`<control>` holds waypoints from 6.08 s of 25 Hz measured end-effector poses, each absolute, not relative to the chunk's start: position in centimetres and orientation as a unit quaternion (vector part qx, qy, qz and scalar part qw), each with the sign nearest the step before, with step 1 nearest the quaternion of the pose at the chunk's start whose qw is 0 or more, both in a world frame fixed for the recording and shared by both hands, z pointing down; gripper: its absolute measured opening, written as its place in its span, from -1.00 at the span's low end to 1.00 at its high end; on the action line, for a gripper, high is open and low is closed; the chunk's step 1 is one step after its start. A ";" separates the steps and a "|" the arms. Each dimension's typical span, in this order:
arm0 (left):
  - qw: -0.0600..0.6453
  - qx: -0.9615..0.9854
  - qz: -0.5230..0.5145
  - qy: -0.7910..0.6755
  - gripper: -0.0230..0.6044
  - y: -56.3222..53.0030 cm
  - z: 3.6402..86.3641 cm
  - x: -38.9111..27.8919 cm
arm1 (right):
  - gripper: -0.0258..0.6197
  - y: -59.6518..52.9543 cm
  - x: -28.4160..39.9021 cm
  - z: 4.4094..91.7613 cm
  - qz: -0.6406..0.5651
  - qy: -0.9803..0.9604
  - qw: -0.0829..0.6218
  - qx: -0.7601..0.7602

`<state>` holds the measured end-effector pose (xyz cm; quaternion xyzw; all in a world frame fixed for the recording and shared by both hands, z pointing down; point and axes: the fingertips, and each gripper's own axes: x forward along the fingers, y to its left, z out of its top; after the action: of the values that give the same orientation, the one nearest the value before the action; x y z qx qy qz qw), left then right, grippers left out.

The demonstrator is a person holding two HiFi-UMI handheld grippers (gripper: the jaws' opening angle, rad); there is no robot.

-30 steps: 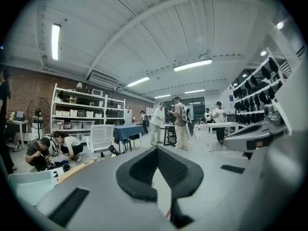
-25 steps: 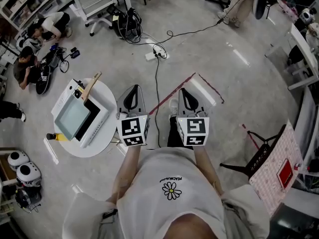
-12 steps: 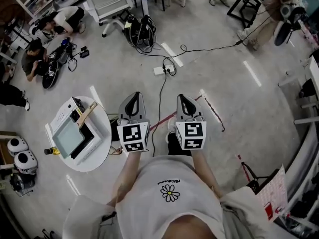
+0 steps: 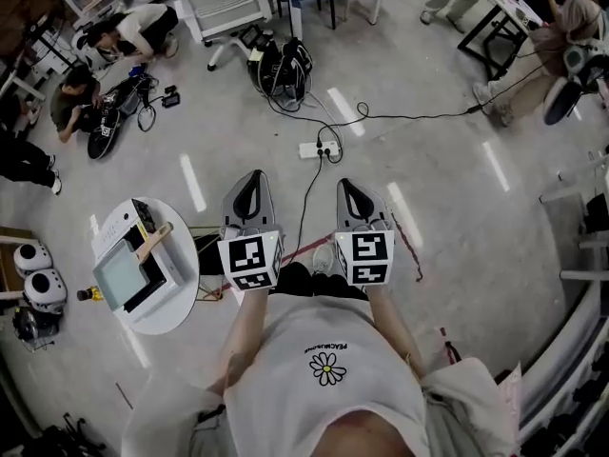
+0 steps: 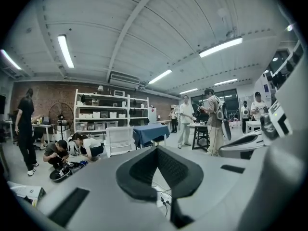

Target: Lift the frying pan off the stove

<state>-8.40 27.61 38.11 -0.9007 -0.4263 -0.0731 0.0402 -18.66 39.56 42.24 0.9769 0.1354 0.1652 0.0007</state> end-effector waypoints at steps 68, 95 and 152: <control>-0.080 -0.818 -0.144 0.552 -0.93 -12.9 43.7 -4.9 | -0.91 -8.7 10.8 44.1 0.096 -0.773 0.174 0.602; -0.056 -0.771 -0.133 0.621 -0.93 -13.8 41.4 -5.8 | -0.41 -13.2 10.8 42.0 0.201 -0.848 0.040 0.490; -0.110 -0.744 -0.167 0.638 -0.93 -13.2 45.3 -9.4 | -0.71 -10.2 -0.6 56.6 0.770 -0.629 -0.080 0.072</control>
<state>-9.35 -13.23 45.29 -0.7440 0.6376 -0.1666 -0.1103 -0.63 -10.24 56.58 0.0715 -0.6293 0.7696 -0.0804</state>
